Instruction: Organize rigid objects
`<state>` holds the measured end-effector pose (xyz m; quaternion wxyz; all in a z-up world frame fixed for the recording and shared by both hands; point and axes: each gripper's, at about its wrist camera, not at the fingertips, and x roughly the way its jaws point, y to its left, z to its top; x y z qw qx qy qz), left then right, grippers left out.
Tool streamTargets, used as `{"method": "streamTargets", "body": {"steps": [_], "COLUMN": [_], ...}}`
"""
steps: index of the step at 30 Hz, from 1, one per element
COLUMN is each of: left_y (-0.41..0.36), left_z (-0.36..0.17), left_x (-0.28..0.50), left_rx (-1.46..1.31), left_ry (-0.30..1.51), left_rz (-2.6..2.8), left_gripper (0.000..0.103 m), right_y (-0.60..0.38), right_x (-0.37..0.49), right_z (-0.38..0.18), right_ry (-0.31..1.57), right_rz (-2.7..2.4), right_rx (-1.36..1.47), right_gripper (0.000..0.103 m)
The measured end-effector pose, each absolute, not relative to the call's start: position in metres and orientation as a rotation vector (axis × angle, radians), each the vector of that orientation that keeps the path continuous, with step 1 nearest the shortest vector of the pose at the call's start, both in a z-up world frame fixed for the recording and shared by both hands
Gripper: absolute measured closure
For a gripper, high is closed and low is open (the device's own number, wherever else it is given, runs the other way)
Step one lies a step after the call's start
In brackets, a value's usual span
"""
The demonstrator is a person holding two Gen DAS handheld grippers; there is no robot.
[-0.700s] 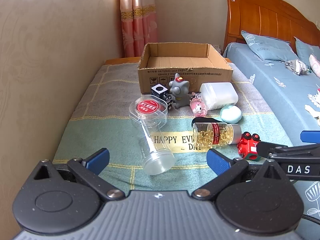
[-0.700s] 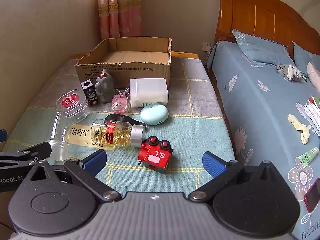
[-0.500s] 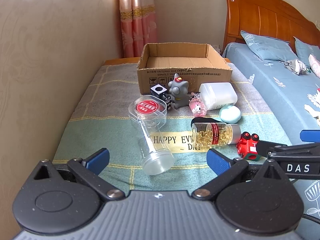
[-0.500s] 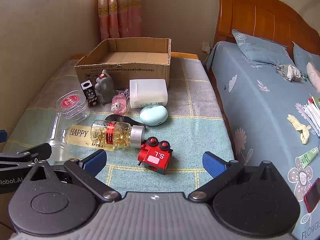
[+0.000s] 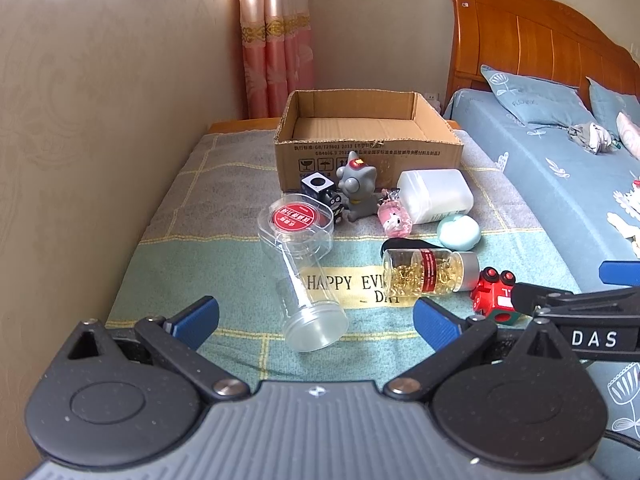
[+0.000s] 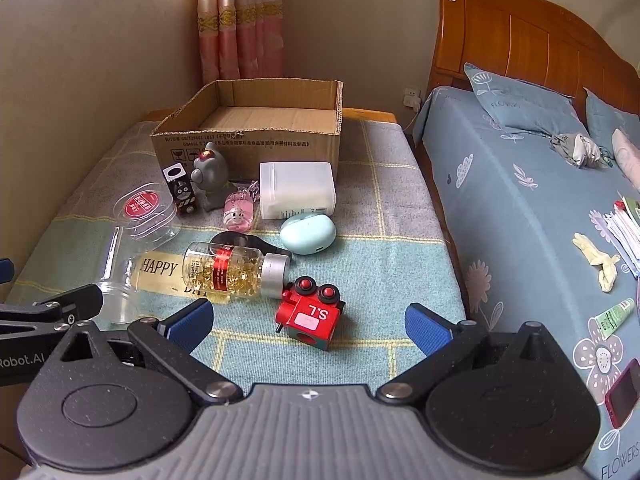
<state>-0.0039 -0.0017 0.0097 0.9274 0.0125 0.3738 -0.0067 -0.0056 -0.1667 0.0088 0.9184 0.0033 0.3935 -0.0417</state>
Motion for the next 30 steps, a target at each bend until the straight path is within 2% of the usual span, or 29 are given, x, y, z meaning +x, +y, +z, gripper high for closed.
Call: {"method": "streamTargets", "body": {"steps": [30], "left_y": [-0.0017], "left_z": [0.0106], "left_x": [-0.0039], "left_rx": [0.047], "left_ry": [0.75], "left_rz": [-0.044], "left_gripper": [0.001], "right_y": [-0.1642], "right_x": [-0.0069], "right_z": [0.0109], "right_ry": [0.783], "right_rz": [-0.075], "right_rx": [-0.022], "right_gripper": [0.0]}}
